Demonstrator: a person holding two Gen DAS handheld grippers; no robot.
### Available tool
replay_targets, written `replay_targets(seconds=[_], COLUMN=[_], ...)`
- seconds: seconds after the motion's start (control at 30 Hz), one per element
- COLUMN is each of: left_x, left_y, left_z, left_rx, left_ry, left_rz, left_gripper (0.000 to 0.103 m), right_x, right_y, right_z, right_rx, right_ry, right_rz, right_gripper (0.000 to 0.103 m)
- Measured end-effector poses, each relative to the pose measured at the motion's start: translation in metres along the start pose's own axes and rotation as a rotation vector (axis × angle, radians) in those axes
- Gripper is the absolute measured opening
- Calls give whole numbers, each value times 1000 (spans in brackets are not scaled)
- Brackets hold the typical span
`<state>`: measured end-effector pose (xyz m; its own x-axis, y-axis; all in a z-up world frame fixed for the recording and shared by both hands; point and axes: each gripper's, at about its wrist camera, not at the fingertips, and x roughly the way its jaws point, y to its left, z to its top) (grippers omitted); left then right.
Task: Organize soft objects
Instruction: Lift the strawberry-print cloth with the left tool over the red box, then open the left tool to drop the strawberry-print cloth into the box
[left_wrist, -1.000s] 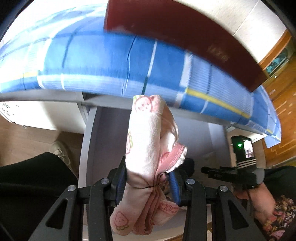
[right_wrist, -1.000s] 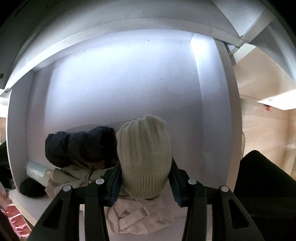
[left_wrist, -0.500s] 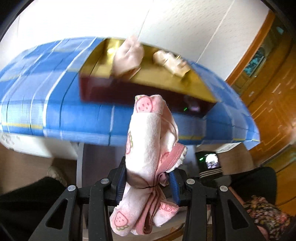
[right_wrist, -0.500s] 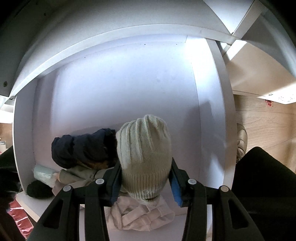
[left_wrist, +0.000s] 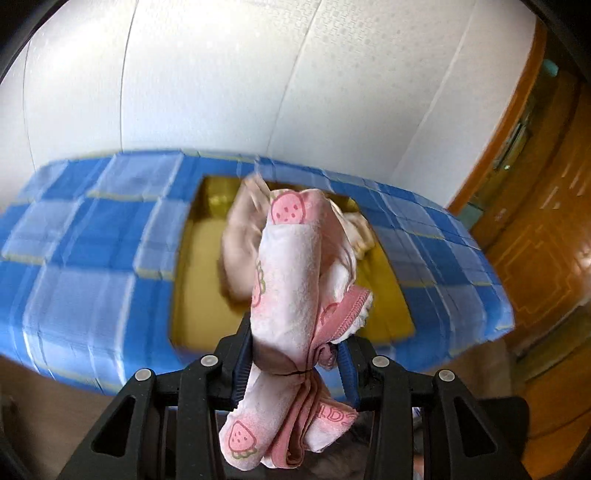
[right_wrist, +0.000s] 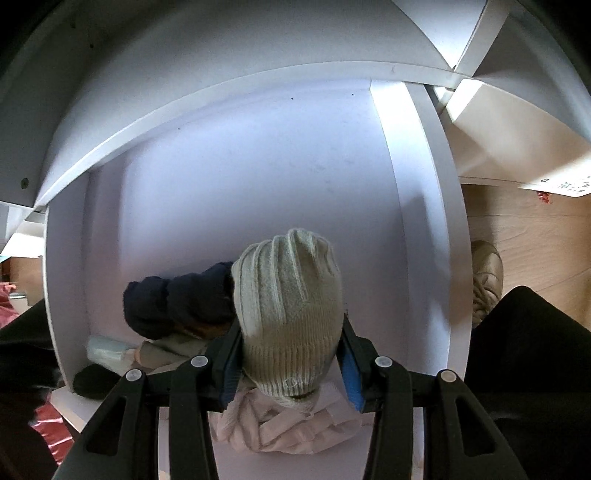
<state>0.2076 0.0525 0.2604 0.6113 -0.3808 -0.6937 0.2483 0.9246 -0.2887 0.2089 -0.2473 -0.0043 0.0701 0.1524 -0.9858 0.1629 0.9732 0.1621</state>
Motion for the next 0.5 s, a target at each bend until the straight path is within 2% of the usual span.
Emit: replay_targets(seconds=[0.2,0.33,0.5], left_x=[37,62,101], left_y=[12,19,26], left_z=[54,67,84], left_rx=[4,6,52], left_ry=[27,59,106], left_rz=[84,127,220], left_gripper=[41,41,41], right_x=[-7,-8,-22], right_y=[-10,-16,-13], right_z=[-6,-9,-14], right_rx=[13,33,23], right_ry=[-6,-2,-18], right_rz=[33,53,81], right_gripper=[45,45,45])
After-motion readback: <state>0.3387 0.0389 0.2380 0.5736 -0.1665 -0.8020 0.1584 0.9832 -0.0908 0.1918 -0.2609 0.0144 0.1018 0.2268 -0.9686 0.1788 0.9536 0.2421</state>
